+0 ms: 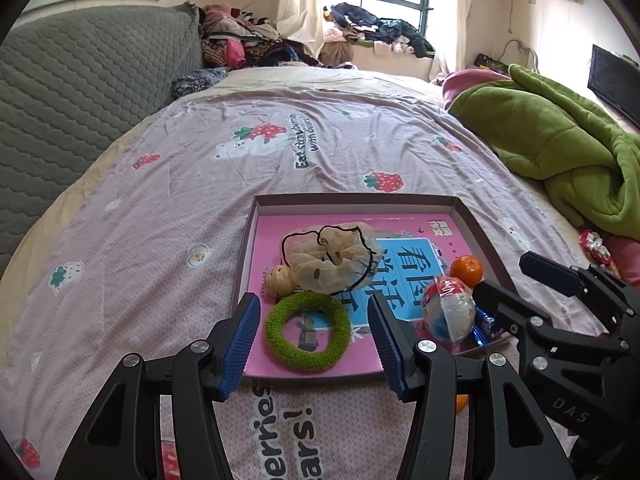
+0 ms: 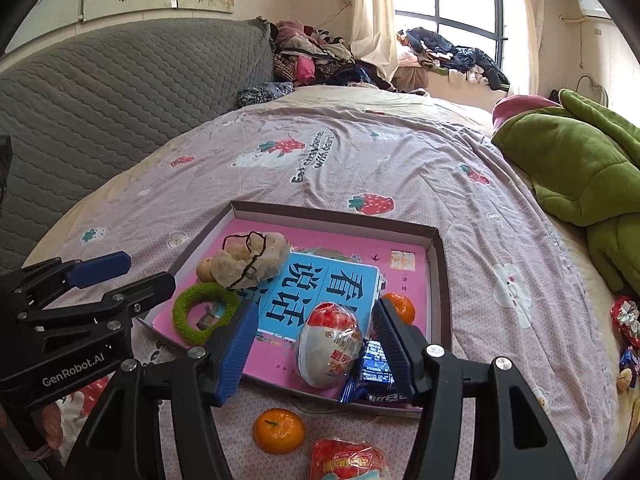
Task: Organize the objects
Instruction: 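Withdraw both tools from the tray back toward the orange and blue egg packet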
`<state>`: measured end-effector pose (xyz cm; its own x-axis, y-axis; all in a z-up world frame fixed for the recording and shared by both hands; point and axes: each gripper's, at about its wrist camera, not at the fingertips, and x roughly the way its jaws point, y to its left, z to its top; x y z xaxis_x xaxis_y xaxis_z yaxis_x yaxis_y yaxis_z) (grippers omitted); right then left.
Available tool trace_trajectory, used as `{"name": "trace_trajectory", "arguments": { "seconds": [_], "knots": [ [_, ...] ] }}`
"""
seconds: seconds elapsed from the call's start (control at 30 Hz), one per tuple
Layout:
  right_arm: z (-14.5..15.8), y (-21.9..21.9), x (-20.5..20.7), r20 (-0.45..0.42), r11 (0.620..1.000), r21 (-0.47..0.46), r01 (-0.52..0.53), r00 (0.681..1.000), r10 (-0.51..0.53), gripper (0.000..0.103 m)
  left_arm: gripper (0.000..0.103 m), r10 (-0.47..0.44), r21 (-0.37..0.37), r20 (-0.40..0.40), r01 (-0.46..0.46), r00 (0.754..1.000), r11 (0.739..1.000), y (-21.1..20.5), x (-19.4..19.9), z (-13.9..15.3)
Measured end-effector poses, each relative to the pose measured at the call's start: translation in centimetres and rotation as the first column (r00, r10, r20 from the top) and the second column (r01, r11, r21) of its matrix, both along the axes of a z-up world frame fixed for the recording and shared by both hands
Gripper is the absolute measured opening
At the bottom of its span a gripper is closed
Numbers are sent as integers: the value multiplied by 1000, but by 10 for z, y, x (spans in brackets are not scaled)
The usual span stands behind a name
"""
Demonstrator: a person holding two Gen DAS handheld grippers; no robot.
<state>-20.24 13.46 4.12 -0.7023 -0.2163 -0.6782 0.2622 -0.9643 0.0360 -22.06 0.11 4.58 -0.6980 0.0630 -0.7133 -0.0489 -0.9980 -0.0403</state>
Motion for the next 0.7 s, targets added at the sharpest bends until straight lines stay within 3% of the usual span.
{"name": "trace_trajectory", "arguments": {
  "seconds": [0.7],
  "knots": [
    [49,20,38,-101,998,-56,-18,995,12,63,58,-37,-7,-53,36,998,999,15,37,25]
  ]
}}
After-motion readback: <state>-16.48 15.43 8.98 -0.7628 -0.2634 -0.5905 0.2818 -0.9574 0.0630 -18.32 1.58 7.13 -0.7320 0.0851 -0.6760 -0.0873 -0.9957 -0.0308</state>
